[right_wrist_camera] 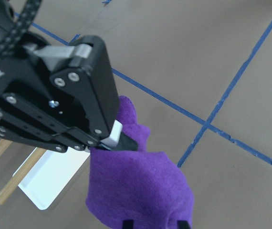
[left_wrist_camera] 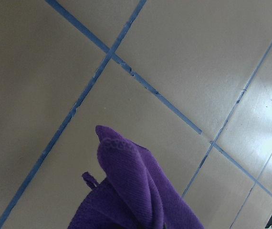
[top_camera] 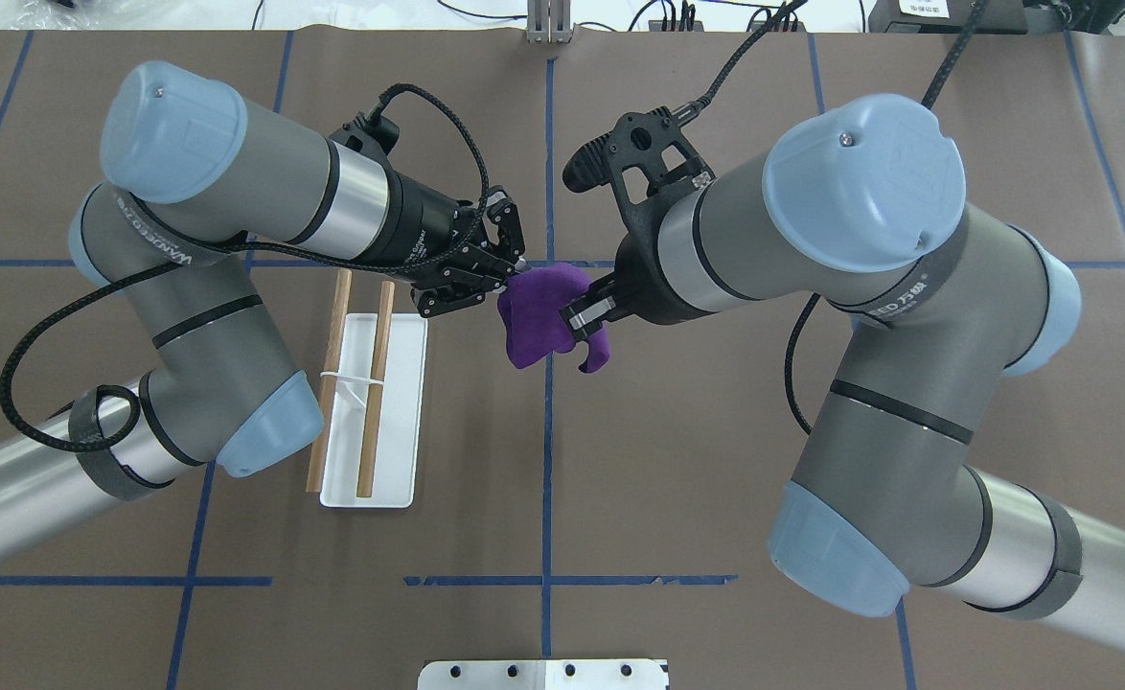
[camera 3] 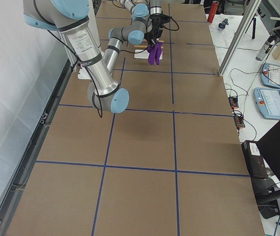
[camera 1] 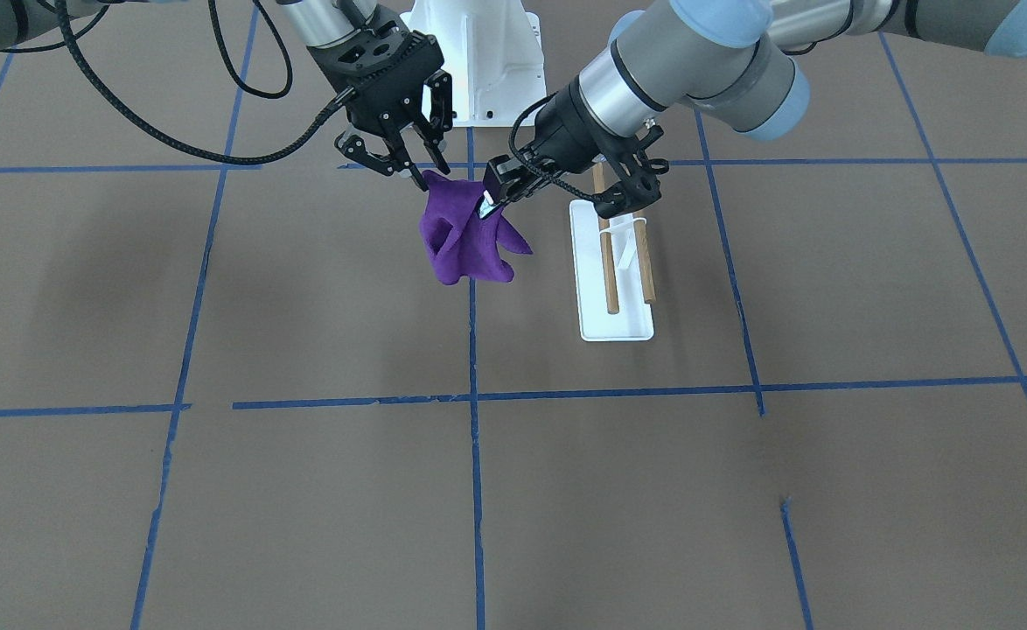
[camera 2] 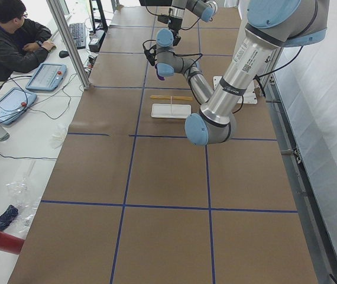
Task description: Hang towel on rack
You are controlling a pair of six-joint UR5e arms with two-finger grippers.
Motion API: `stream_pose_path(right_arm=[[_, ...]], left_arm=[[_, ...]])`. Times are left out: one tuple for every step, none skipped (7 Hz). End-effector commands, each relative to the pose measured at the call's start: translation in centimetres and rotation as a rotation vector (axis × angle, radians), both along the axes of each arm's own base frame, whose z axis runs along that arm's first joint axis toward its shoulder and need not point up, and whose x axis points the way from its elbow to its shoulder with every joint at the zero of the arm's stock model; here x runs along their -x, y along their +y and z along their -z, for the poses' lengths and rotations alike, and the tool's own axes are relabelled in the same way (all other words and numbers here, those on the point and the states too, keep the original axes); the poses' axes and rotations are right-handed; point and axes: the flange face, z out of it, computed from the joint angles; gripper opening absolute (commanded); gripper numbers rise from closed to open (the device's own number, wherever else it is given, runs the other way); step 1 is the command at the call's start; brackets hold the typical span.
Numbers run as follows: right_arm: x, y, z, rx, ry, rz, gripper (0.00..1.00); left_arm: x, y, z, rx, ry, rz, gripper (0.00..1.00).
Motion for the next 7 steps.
stream_pose_path(right_arm=[[-0.4, -0.5, -1.0, 0.087, 0.052, 0.023, 1.0], [-1.6, -1.9, -2.1, 0.152, 0.108, 0.012, 1.0], [-2.8, -3.7, -3.8, 0.207, 0.182, -0.01, 1.0], [-3.4, -5.4, -6.2, 0.205, 0.246, -0.007, 1.0], [-4.9, -7.3, -9.0, 0.176, 0.296, 0.018, 1.0], [-6.8, -9.1, -11.2, 0.174, 0.313, 0.051, 1.0], [-8.0, -9.9, -13.1, 0.164, 0.336, 0.067, 1.0]], left_arm=[[0.3, 0.1, -0.9, 0.006, -0.009, 0.002, 0.0], [1.8, 1.1, -2.6, -0.012, -0.02, -0.001, 0.0], [2.8, 1.3, -5.0, -0.014, -0.049, 0.005, 0.0], [4.0, 0.4, -6.6, -0.035, -0.075, 0.024, 0.0], [4.9, 0.1, -8.4, -0.101, -0.108, 0.025, 0.0], [5.4, 0.4, -11.8, -0.13, -0.158, 0.013, 0.0], [6.0, 0.6, -14.3, -0.162, -0.199, 0.003, 0.0]])
